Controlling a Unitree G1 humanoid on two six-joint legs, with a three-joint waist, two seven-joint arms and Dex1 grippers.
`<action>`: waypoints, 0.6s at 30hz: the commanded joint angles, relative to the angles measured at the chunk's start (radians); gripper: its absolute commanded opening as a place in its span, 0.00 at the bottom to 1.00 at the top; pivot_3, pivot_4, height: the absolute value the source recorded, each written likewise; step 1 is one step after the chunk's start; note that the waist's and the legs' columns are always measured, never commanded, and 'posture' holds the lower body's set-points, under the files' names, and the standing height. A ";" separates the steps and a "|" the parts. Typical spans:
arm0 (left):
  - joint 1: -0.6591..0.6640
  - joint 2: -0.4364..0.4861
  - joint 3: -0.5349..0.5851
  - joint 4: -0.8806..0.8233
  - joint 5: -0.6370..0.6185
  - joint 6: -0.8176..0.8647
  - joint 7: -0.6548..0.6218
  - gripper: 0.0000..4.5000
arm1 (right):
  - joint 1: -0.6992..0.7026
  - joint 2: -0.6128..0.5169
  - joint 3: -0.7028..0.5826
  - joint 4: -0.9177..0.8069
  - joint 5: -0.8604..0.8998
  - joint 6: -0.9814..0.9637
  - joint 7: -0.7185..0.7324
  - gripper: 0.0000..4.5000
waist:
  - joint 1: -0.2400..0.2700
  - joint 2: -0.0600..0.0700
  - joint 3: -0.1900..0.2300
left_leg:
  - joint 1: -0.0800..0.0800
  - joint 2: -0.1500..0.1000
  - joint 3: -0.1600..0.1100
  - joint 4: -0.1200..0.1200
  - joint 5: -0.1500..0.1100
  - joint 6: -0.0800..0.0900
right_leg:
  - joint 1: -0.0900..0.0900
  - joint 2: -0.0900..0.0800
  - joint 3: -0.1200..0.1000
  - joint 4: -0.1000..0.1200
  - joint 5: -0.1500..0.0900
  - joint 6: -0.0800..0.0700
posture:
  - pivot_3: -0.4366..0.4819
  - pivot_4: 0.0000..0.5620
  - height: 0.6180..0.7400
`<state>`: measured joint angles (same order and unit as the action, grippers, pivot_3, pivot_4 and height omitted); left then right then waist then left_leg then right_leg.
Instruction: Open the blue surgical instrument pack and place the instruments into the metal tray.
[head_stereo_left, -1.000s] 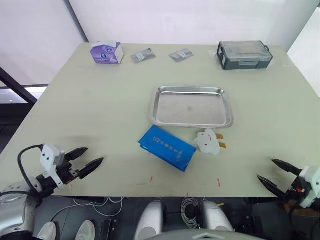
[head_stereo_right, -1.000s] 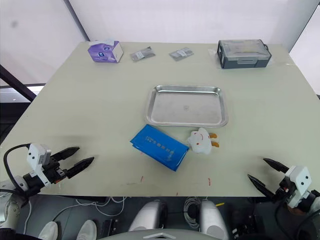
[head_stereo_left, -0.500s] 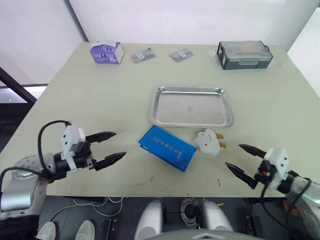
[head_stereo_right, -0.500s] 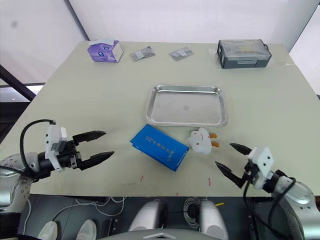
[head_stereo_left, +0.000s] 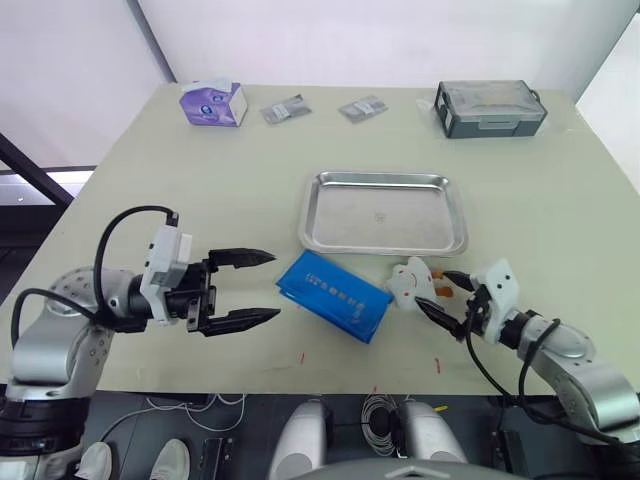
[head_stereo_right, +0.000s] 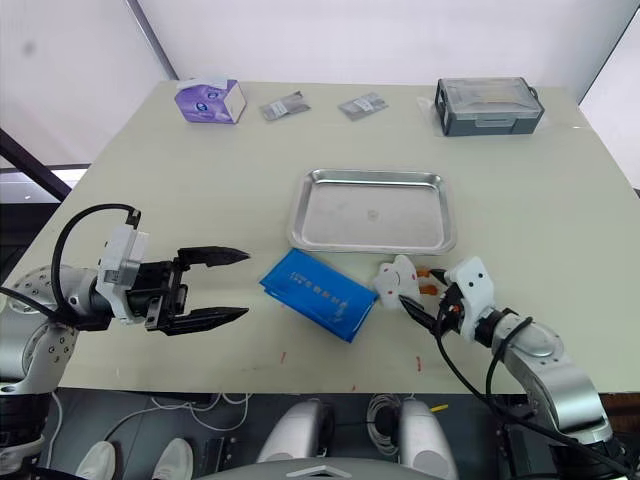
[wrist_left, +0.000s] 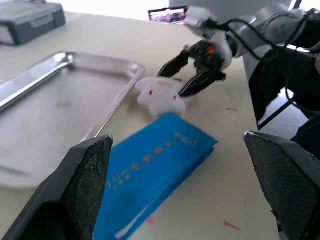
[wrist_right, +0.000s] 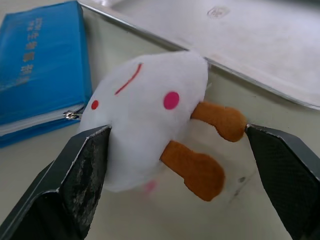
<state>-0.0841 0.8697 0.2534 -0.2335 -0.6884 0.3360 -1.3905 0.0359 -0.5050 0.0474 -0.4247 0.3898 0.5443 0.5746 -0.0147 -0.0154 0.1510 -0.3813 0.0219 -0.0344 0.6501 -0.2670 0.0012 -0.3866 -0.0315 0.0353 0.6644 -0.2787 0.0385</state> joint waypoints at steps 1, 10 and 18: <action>-0.009 0.008 0.007 -0.023 -0.018 0.000 -0.009 1.00 | -0.005 0.004 -0.002 -0.041 -0.004 0.003 -0.013 0.58 | -0.001 0.000 0.000 | 0.000 0.000 0.000 0.000 0.000 0.000 | 0.000 0.000 0.000 0.000 0.000 0.000 | 0.48 0.27 1.00; 0.000 0.003 0.001 -0.001 0.003 -0.031 -0.011 1.00 | 0.001 -0.006 -0.030 -0.049 0.013 -0.008 0.004 0.22 | -0.001 0.000 0.000 | 0.000 0.000 0.000 0.001 0.000 0.000 | 0.000 0.001 0.000 0.000 0.000 0.000 | 0.48 0.27 1.00; 0.009 0.005 0.007 -0.011 -0.005 -0.021 0.001 1.00 | 0.044 -0.023 -0.107 -0.056 0.064 -0.026 0.046 0.01 | 0.000 0.000 0.000 | 0.000 0.000 0.000 0.001 0.000 0.000 | 0.000 0.001 0.000 0.000 0.000 0.000 | 0.48 0.27 1.00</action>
<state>-0.0751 0.8685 0.2438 -0.2241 -0.6868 0.3184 -1.3916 0.0756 -0.5164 -0.0121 -0.4489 0.4313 0.5397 0.6096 -0.0145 -0.0157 0.1513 -0.3815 0.0219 -0.0344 0.6507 -0.2670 0.0012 -0.3867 -0.0308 0.0353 0.6646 -0.2787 0.0385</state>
